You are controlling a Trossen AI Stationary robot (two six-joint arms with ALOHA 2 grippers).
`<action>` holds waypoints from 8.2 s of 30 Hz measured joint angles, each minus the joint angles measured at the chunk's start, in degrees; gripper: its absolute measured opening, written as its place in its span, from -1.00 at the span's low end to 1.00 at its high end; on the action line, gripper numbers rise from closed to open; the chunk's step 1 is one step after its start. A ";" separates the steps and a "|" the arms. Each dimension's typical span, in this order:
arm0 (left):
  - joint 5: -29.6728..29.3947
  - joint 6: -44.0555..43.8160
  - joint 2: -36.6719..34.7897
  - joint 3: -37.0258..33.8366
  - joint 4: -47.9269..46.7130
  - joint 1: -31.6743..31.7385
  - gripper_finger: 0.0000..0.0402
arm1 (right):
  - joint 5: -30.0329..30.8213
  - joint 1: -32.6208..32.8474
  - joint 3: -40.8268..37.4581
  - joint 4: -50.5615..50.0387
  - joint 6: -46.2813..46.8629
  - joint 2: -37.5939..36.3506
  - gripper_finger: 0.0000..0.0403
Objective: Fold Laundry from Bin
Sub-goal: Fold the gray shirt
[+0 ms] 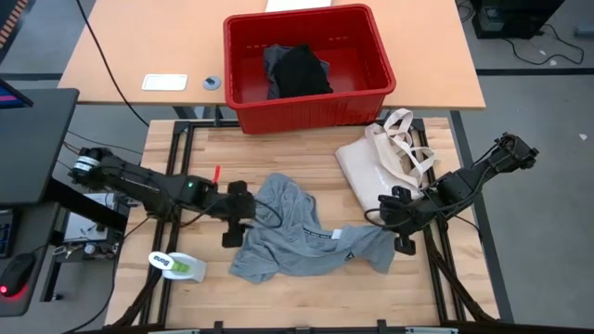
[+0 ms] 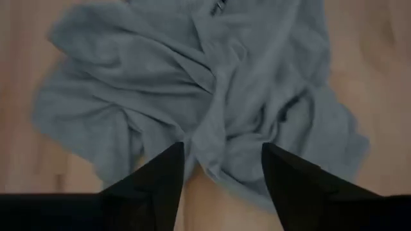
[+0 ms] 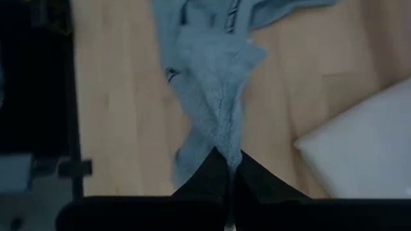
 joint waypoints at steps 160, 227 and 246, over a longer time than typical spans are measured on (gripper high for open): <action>-29.01 95.91 -9.60 48.03 65.37 6.90 -0.97 | 49.66 -33.52 46.62 54.87 -104.46 6.97 -0.94; 50.92 14.46 -5.65 70.19 -40.36 50.22 -0.98 | -34.40 -30.75 46.60 -9.21 -46.28 2.83 -0.94; 32.34 23.78 2.34 49.89 -22.14 25.69 -0.98 | -30.02 -28.99 46.60 -12.32 -40.52 4.68 -0.94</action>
